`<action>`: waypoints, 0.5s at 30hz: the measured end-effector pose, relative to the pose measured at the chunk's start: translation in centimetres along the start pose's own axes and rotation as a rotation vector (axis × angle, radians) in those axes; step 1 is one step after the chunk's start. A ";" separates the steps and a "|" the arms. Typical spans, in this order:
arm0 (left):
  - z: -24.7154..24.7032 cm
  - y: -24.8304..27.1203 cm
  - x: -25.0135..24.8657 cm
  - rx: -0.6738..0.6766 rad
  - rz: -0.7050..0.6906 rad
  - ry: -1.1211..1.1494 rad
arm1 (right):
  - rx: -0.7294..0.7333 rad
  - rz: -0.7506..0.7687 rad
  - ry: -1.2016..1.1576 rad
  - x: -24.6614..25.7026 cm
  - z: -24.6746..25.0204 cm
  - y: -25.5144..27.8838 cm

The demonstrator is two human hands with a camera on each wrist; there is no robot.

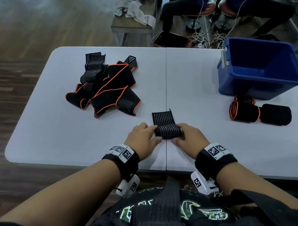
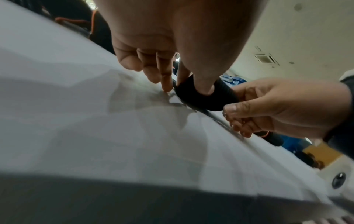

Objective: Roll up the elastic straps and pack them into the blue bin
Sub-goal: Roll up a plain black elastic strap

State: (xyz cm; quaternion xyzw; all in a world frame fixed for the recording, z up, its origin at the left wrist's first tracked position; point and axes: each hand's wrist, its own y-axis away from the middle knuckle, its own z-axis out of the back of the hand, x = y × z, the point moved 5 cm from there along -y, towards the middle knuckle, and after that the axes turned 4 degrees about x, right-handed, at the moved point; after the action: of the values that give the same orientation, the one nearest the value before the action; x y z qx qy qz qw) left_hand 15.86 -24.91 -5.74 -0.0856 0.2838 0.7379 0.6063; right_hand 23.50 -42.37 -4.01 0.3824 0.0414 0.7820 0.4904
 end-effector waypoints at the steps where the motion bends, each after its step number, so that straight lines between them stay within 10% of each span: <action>1: 0.1 -0.2 0.1 -0.007 0.025 0.068 | -0.002 -0.013 0.002 0.0 0.1 -0.2; 15: 1.8 -1.9 1.5 -0.125 0.286 0.432 | -0.137 -0.139 -0.133 0.6 0.6 -1.7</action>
State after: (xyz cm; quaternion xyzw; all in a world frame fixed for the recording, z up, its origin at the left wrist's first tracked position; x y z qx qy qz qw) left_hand 17.65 -22.50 -5.50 -0.2377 0.3697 0.7967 0.4149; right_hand 24.98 -41.25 -4.01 0.3953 -0.0182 0.7201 0.5700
